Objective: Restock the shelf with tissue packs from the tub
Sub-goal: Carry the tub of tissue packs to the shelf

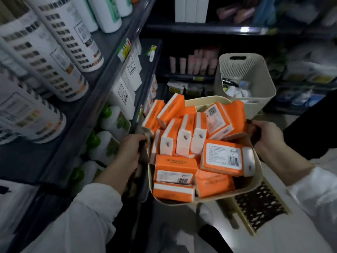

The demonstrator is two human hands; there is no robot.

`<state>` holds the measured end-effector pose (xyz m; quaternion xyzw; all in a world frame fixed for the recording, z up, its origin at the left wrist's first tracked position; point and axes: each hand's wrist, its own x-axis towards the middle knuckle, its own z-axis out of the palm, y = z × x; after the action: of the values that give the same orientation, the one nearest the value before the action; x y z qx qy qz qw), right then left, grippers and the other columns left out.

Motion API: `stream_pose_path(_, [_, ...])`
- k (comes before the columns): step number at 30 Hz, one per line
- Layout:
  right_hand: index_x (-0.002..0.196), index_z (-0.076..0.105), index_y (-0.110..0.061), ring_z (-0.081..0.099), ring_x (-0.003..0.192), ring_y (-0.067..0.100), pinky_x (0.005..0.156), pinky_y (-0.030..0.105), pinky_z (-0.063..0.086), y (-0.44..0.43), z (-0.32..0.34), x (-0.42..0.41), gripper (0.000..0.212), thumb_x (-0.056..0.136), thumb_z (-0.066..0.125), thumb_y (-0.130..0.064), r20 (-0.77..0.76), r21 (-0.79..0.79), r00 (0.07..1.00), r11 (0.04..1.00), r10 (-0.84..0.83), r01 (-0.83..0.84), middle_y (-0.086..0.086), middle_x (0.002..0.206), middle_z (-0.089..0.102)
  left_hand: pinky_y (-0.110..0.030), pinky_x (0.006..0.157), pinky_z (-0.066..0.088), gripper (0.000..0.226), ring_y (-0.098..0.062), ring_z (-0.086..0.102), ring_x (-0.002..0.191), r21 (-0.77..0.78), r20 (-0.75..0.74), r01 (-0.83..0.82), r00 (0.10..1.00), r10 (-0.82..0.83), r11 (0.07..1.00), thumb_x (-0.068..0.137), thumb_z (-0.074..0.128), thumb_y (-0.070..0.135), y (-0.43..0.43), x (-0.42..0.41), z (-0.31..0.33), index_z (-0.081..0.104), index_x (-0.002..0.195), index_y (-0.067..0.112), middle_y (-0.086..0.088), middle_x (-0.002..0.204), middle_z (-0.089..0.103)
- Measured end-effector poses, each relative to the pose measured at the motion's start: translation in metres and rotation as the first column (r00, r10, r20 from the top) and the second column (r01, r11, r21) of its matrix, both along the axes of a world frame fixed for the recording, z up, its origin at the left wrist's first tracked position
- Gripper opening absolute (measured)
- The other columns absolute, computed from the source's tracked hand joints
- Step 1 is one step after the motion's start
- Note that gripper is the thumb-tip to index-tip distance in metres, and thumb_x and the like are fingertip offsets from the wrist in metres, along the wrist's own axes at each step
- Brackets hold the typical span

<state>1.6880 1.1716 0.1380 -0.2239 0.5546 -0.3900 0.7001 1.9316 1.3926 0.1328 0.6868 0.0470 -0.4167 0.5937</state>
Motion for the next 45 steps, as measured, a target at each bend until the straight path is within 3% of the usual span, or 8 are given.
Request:
stream_pose_path(8, [0.064,0.047,-0.014,0.043,0.039,0.008,0.044,0.017,0.044,0.04,-0.017,-0.066,0.023,0.086,0.05,-0.008,0.02,0.061,0.999,0.998,-0.027,0.026,-0.002,0.046,0.041,-0.023,0.052,0.035,0.022,-0.009,0.043,0.037,0.004,0.017,0.089,0.996,-0.089,0.996,0.086,0.049,0.0,0.023,-0.046,-0.004,0.053,0.065,0.003,0.0,0.039,0.047])
stream_pose_path(14, [0.063,0.047,-0.016,0.043,0.046,0.009,0.051,0.022,0.044,0.057,-0.03,-0.115,0.022,0.083,0.053,-0.009,-0.014,0.107,1.0,0.994,0.007,-0.005,-0.002,0.05,0.042,-0.02,0.047,0.042,0.01,-0.013,0.051,0.049,0.038,0.034,-0.011,0.999,0.009,0.999,0.082,0.055,0.0,0.044,-0.09,-0.013,0.057,0.092,-0.002,-0.007,0.06,0.056])
stream_pose_path(18, [0.065,0.045,-0.018,0.045,0.045,0.008,0.043,0.019,0.044,0.07,-0.034,-0.138,0.022,0.084,0.051,-0.01,-0.003,0.128,0.998,0.99,0.068,-0.067,-0.003,0.055,0.041,-0.022,0.049,0.04,0.014,-0.012,0.052,0.045,0.069,0.02,-0.024,1.0,0.023,0.997,0.082,0.056,0.002,0.059,-0.121,-0.016,0.062,0.069,0.003,-0.004,0.051,0.057])
stream_pose_path(24, [0.068,0.045,-0.014,0.05,0.033,0.004,0.036,0.013,0.04,0.103,-0.033,-0.157,0.027,0.094,0.043,-0.007,0.048,0.098,0.98,0.976,0.192,-0.196,-0.006,0.037,0.05,-0.018,0.047,0.044,0.024,-0.008,0.057,0.044,0.084,0.119,-0.014,0.993,0.004,0.996,0.091,0.051,0.008,0.087,-0.161,-0.028,0.056,0.068,0.011,0.004,0.045,0.059])
stream_pose_path(30, [0.07,0.048,-0.018,0.055,0.038,0.005,0.044,0.017,0.045,0.128,-0.059,-0.171,0.019,0.09,0.05,-0.016,0.076,0.179,0.963,0.947,0.258,-0.268,-0.007,0.045,0.054,-0.026,0.061,0.047,0.02,-0.013,0.061,0.064,0.102,0.142,-0.029,0.99,0.014,0.994,0.095,0.05,0.015,0.123,-0.184,-0.043,0.058,0.077,0.013,0.002,0.058,0.066])
stream_pose_path(35, [0.083,0.061,-0.016,0.065,0.063,0.011,0.056,0.023,0.052,0.144,-0.092,-0.181,0.009,0.087,0.054,-0.021,0.064,0.208,0.942,0.919,0.329,-0.335,-0.001,0.068,0.064,-0.012,0.044,0.046,0.023,-0.003,0.063,0.052,0.11,0.114,0.035,0.992,-0.048,0.993,0.095,0.047,0.01,0.147,-0.197,-0.062,0.056,0.074,0.013,0.009,0.048,0.064])
stream_pose_path(41, [0.111,0.063,-0.011,0.06,0.088,0.014,0.07,0.022,0.047,0.169,-0.144,-0.189,0.029,0.085,0.056,-0.022,-0.064,0.259,0.929,0.905,0.364,-0.337,0.004,0.097,0.063,-0.022,0.056,0.046,0.03,0.003,0.057,0.042,0.192,0.107,0.13,0.983,-0.152,0.973,0.094,0.048,0.013,0.176,-0.192,-0.111,0.053,0.065,0.012,0.009,0.045,0.06])
stream_pose_path(45, [0.125,0.058,-0.005,0.057,0.114,0.021,0.093,0.027,0.047,0.188,-0.186,-0.192,0.045,0.083,0.059,-0.02,-0.129,0.245,0.93,0.92,0.343,-0.306,0.01,0.121,0.062,-0.025,0.055,0.041,0.014,-0.012,0.06,0.059,0.291,0.077,0.179,0.975,-0.21,0.94,0.09,0.054,0.012,0.192,-0.179,-0.152,0.053,0.078,0.007,-0.009,0.074,0.061])
